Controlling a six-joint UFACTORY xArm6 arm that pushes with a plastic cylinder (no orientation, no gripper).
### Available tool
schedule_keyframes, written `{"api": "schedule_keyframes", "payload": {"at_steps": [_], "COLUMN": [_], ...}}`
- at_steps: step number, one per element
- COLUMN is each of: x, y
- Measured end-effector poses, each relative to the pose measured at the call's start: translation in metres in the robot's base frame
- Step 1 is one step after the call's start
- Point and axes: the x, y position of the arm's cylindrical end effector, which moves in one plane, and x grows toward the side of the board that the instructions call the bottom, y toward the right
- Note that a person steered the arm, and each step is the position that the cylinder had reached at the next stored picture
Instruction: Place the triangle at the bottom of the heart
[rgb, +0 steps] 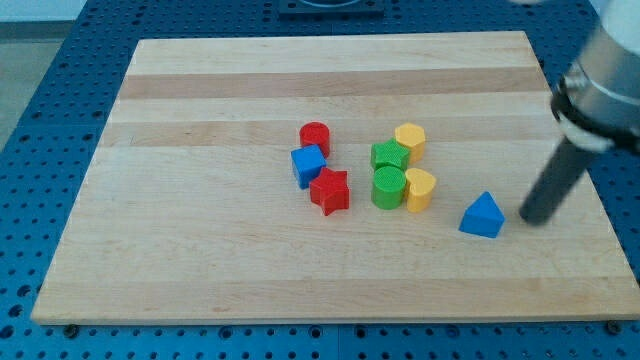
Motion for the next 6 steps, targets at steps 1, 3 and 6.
{"api": "schedule_keyframes", "payload": {"at_steps": [1,3,6], "x": [-0.005,0.018,0.018], "y": [-0.018,-0.038,-0.121]}}
